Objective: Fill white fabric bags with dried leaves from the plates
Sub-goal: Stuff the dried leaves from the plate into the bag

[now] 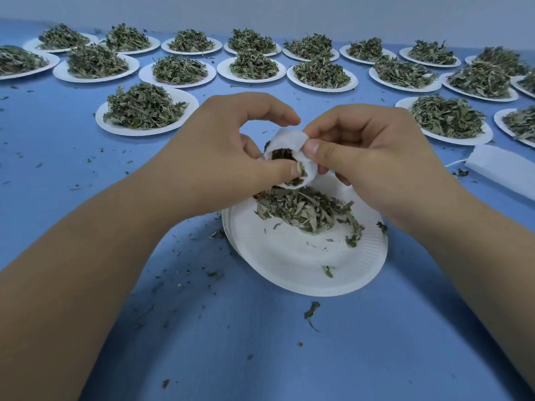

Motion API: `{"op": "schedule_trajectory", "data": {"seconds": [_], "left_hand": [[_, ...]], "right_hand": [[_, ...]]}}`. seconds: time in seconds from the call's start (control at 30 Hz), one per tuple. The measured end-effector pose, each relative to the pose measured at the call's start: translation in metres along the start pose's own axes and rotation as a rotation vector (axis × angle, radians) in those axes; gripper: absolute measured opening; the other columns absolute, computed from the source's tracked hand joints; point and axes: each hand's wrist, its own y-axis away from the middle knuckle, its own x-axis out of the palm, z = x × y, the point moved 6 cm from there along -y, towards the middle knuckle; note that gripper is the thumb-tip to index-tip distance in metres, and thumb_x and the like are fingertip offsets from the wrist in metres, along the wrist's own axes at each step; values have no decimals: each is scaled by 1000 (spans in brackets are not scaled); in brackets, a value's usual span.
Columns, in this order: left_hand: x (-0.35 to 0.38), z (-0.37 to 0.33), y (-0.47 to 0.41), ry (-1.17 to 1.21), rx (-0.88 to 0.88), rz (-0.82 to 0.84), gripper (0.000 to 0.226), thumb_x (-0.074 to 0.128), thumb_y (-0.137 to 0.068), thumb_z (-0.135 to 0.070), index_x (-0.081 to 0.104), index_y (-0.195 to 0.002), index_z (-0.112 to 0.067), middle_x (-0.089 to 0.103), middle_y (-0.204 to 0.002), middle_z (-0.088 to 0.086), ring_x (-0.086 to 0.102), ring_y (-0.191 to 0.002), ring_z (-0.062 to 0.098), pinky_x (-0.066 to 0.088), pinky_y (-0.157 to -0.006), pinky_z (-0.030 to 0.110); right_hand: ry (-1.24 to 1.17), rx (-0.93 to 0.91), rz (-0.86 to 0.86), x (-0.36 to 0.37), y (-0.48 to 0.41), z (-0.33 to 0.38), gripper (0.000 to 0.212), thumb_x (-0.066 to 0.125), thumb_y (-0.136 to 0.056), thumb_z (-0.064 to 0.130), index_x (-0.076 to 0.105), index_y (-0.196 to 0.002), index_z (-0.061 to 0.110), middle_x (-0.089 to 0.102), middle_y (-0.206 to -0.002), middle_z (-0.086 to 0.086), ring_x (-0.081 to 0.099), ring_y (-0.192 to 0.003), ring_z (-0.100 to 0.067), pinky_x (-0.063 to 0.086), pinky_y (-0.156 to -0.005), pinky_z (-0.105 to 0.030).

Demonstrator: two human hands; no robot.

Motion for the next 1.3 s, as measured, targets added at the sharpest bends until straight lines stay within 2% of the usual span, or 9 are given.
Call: {"op": "schedule_trajectory", "data": {"seconds": [0.2,0.27,0.43,0.53,0.7,0.87,1.0,1.1,1.3], "left_hand": [[-19,0,0,116,68,-17,19,85,-79,-37,78,-96,-40,76,-76,-2,73,-74,27,57,-61,38],[-24,0,0,119,81,-53,14,85,-80,-28,80,-91,-35,77,-77,-2,74,-76,32,61,-75,54],[-20,2,-1,136,74,-47,15,85,-79,-10,79,-84,-23,77,-78,-5,75,-74,14,62,-80,32],[-17,2,-2,153,93,-36,17,82,-81,-6,74,-87,-20,76,-82,-2,73,-75,15,61,-77,25],[-18,2,-2,88,71,-24,28,70,-86,-3,72,-99,-28,73,-102,-14,72,-91,4,60,-85,37],[-6,-8,3,68,68,86,38,75,-76,-23,70,-109,-40,68,-112,-24,70,-95,4,63,-76,38],[-8,-7,3,71,73,-40,34,82,-81,-10,72,-101,-34,71,-103,-20,72,-80,5,62,-74,33],[-11,-5,1,115,49,-54,35,82,-81,-5,72,-104,-29,72,-106,-15,73,-78,8,62,-77,34],[-18,-4,1,157,74,-62,26,82,-81,-9,75,-102,-23,74,-94,-5,72,-74,20,63,-78,33]], "right_hand": [[116,2,-58,-6,-2,0,16,72,-91,5,77,-84,19,70,-70,-7,59,-60,-8,42,-53,-16],[137,2,-77,-9,-3,0,16,73,-91,7,77,-84,21,72,-79,-13,60,-64,-13,45,-55,-26],[168,6,-111,-10,-2,1,15,73,-90,8,78,-84,22,73,-82,-13,62,-69,-20,56,-73,-48],[175,0,-116,-11,-2,2,16,73,-91,8,77,-84,22,73,-80,-10,62,-68,-17,55,-68,-42],[167,-2,-107,-10,-2,2,18,73,-91,10,77,-83,25,73,-79,-8,61,-65,-12,44,-56,-18],[162,-1,-123,-10,-2,2,20,72,-91,8,77,-82,26,73,-77,-5,62,-63,-9,48,-57,-21],[167,11,-126,-9,-2,1,18,73,-90,8,77,-82,23,73,-80,-10,64,-66,-15,54,-64,-34],[156,5,-132,-10,-2,2,20,72,-90,7,77,-81,24,72,-77,-10,60,-62,-11,46,-55,-20],[171,10,-136,-11,-2,2,21,72,-91,7,76,-81,25,71,-79,-10,59,-62,-11,43,-52,-16]]}}
